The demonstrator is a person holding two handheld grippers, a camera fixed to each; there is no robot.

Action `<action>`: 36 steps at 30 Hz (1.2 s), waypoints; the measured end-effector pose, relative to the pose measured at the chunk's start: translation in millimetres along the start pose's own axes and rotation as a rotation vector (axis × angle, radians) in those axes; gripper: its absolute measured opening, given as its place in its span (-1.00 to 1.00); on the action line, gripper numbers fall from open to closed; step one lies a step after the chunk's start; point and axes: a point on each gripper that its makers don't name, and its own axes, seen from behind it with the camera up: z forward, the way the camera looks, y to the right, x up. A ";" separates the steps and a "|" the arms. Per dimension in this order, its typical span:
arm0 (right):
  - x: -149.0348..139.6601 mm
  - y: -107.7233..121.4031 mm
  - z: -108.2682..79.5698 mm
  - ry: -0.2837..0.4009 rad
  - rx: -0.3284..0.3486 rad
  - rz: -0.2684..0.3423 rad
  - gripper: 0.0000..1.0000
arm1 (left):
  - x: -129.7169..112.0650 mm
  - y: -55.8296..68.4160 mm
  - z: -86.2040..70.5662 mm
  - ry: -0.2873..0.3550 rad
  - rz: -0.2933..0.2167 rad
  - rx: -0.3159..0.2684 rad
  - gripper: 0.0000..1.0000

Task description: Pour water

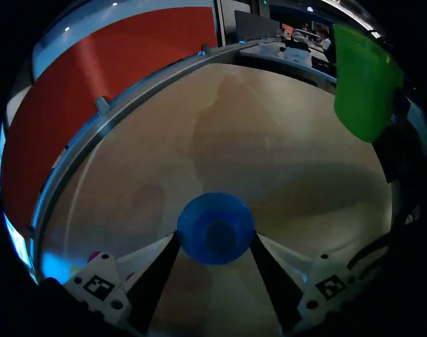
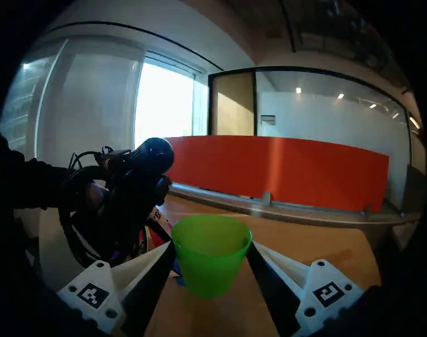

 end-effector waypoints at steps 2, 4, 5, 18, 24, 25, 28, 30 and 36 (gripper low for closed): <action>0.1 0.2 -0.3 0.000 -0.001 0.000 0.81 | 0.9 0.9 0.1 0.003 0.004 -0.003 0.75; -0.1 0.7 -0.6 0.000 -0.001 0.000 0.80 | 1.6 2.2 0.2 0.004 0.007 -0.008 0.75; -0.4 1.0 -0.8 0.000 -0.002 0.000 0.80 | 1.8 2.9 0.2 0.005 0.009 -0.011 0.74; -0.8 4.0 -1.9 0.003 -0.003 0.008 0.80 | 6.8 6.5 -2.7 0.028 -0.009 -0.036 0.73; 0.6 3.6 -1.8 0.007 -0.001 0.012 0.81 | 8.8 2.9 -8.3 0.047 -0.021 -0.030 0.73; 1.0 3.3 -1.6 0.008 -0.001 0.011 0.81 | 9.1 2.8 -9.5 0.050 -0.023 -0.031 0.73; 2.2 2.1 -1.0 0.009 0.000 0.009 0.81 | 9.7 1.9 -12.9 0.059 -0.026 -0.031 0.73; 3.1 1.0 -0.4 0.010 0.002 0.008 0.81 | 10.1 1.0 -14.9 0.063 -0.025 -0.029 0.73; 6.6 -2.5 1.0 0.013 0.006 0.001 0.80 | 12.2 -2.3 -21.6 0.079 -0.022 -0.018 0.73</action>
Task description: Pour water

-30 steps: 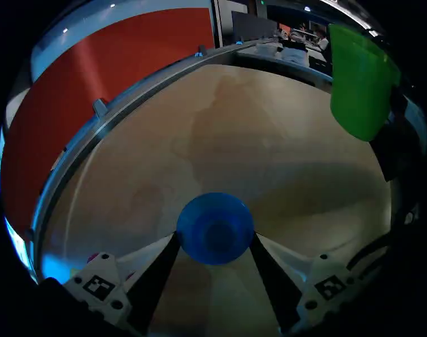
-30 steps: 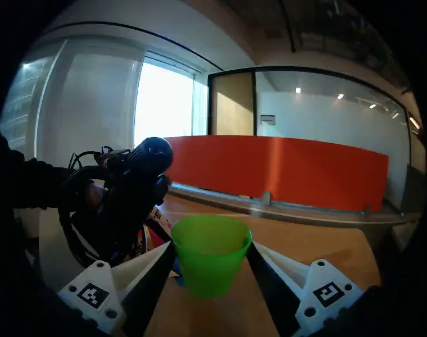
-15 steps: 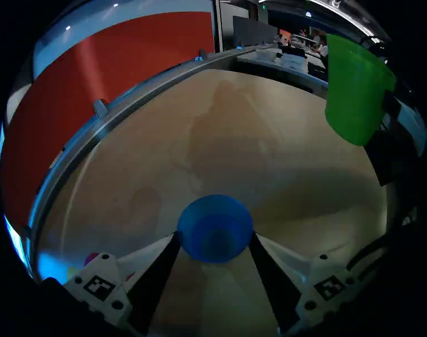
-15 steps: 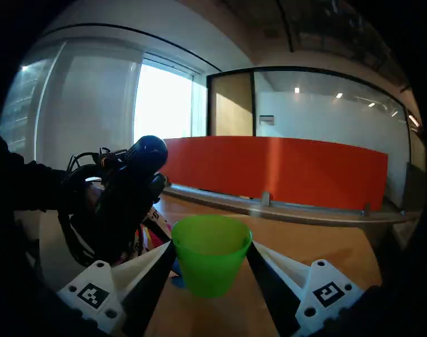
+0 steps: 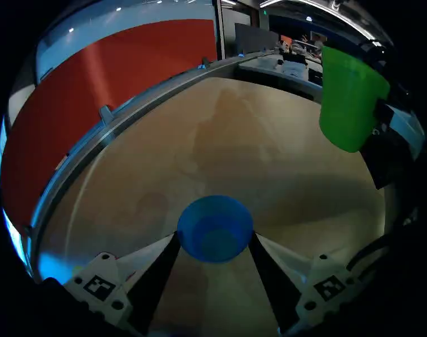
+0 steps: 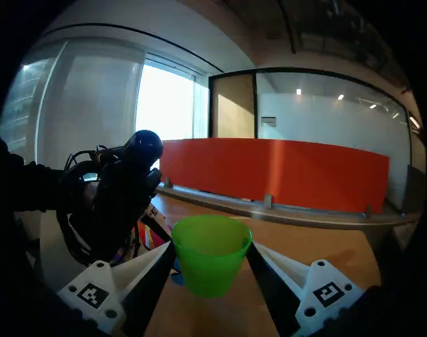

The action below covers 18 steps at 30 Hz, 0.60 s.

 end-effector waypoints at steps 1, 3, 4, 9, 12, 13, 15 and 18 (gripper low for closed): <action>0.5 -0.3 0.2 0.000 0.000 0.000 0.80 | 0.5 -0.5 -1.5 0.004 -0.002 0.000 0.73; 1.7 -0.9 0.7 0.001 0.001 -0.002 0.81 | 1.6 -1.4 -4.7 0.011 -0.004 0.001 0.73; 2.1 -1.2 1.0 0.002 0.001 -0.003 0.81 | 2.2 -1.7 -6.6 0.016 -0.005 0.002 0.73; 5.5 -3.7 2.0 0.007 0.003 -0.009 0.81 | 5.5 -3.3 -17.3 0.041 -0.007 0.008 0.73; 8.7 -6.5 1.3 0.009 0.006 -0.011 0.81 | 8.2 -4.5 -24.2 0.063 -0.015 0.010 0.73; 9.6 -7.2 1.2 0.010 0.006 -0.012 0.81 | 9.0 -4.8 -26.3 0.070 -0.020 0.010 0.72; 11.6 -8.7 0.9 0.011 0.007 -0.014 0.81 | 10.7 -5.6 -30.9 0.087 -0.029 0.011 0.73; 14.2 -10.3 0.3 0.013 0.008 -0.016 0.81 | 13.7 -6.7 -37.7 0.115 -0.042 0.012 0.72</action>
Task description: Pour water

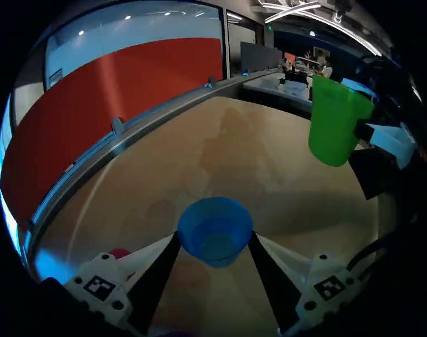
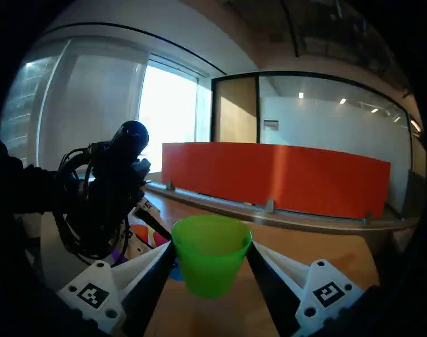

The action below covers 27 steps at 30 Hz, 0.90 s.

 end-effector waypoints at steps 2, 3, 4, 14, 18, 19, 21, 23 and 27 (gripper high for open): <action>1.1 -0.8 -0.2 0.002 0.001 -0.001 0.81 | 2.5 -0.9 -4.5 0.018 -0.008 0.001 0.72; 1.6 -1.3 -0.3 0.003 0.001 -0.001 0.81 | 4.0 -1.5 -6.9 0.028 -0.012 0.002 0.72; 2.0 -1.6 -0.3 0.003 0.001 -0.002 0.81 | 5.4 -1.9 -9.1 0.038 -0.015 0.002 0.72; 5.5 -5.2 1.0 0.004 0.006 -0.009 0.80 | 20.0 -6.2 -27.9 0.134 -0.041 0.013 0.72; 6.9 -6.4 1.8 0.004 0.008 -0.014 0.80 | 24.7 -8.5 -34.2 0.164 -0.043 0.023 0.72; 7.3 -6.8 1.9 0.004 0.009 -0.015 0.80 | 26.2 -9.1 -35.8 0.173 -0.044 0.025 0.72; 8.1 -7.6 2.2 0.004 0.010 -0.016 0.81 | 29.4 -10.4 -39.1 0.189 -0.046 0.030 0.72; 8.8 -8.1 2.7 0.004 0.011 -0.017 0.81 | 31.9 -11.7 -41.8 0.203 -0.052 0.033 0.72; 10.7 -9.3 3.0 0.008 0.013 -0.020 0.81 | 38.9 -12.2 -48.0 0.239 -0.064 0.033 0.72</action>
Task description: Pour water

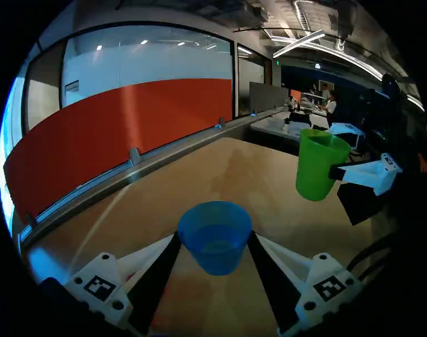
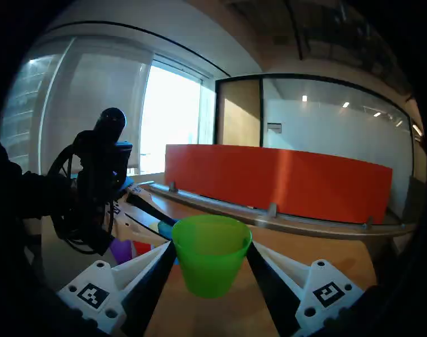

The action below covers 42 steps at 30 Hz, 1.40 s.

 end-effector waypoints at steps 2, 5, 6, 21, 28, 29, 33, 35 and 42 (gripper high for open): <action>0.4 0.0 -0.1 0.002 0.000 -0.001 0.81 | 4.5 -0.3 -2.9 0.019 -0.003 0.002 0.72; 1.0 0.4 -0.4 0.002 -0.001 -0.001 0.80 | 10.9 -0.9 -7.8 0.050 -0.006 0.006 0.71; 1.2 0.5 -0.5 0.002 -0.001 -0.001 0.80 | 13.0 -1.0 -9.7 0.060 -0.007 0.007 0.72; 3.1 -3.4 0.2 0.006 0.007 -0.004 0.81 | 33.7 -10.4 -33.6 0.187 -0.040 0.035 0.72; 3.8 -3.9 1.2 0.009 0.008 -0.004 0.81 | 36.7 -14.1 -41.6 0.218 -0.056 0.043 0.71; 4.0 -3.9 1.4 0.010 0.009 -0.004 0.81 | 36.9 -14.4 -42.5 0.221 -0.055 0.045 0.71; 4.4 -5.0 2.4 0.011 0.012 -0.004 0.80 | 36.8 -13.3 -46.4 0.231 -0.052 0.046 0.71; 4.8 -5.8 2.9 0.011 0.013 -0.006 0.81 | 37.2 -12.2 -48.2 0.234 -0.051 0.046 0.71; 6.5 -9.3 4.3 0.013 0.020 -0.010 0.80 | 39.3 -11.3 -57.5 0.253 -0.049 0.050 0.71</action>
